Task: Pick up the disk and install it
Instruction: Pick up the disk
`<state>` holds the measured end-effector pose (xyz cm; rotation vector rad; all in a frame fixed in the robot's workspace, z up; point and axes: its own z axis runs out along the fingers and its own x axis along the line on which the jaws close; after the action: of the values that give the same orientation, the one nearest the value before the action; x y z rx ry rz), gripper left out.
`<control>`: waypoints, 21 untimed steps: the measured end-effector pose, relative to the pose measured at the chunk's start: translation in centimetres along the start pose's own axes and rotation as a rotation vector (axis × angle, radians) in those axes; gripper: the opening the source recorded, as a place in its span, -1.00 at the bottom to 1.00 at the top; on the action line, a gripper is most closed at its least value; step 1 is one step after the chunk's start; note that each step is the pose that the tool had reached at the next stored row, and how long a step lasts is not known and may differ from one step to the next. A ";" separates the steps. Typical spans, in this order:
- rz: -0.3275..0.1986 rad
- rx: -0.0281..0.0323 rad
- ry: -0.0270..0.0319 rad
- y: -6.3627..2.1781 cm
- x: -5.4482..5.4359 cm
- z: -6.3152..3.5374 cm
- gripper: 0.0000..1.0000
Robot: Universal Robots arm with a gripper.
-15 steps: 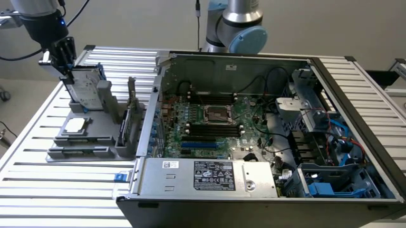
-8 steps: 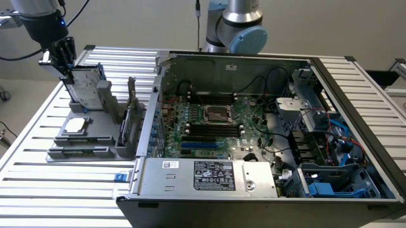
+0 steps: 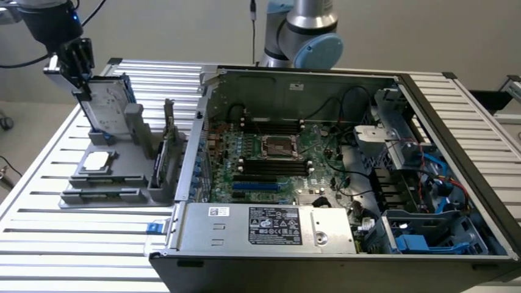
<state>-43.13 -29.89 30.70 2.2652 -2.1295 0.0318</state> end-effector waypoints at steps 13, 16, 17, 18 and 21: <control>0.000 -0.0001 0.0001 0.06 0.2 -5.93 -0.35; 0.000 -0.0002 0.0000 0.04 0.3 -7.27 -0.35; 0.000 -0.0005 0.0001 -0.03 0.3 -7.73 -0.35; -0.001 -0.0007 0.0000 -0.15 0.3 -8.17 -0.35; -0.003 -0.0022 -0.0001 -0.61 0.5 -9.53 -0.35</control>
<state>-42.42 -30.03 40.24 2.2669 -2.1254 0.0293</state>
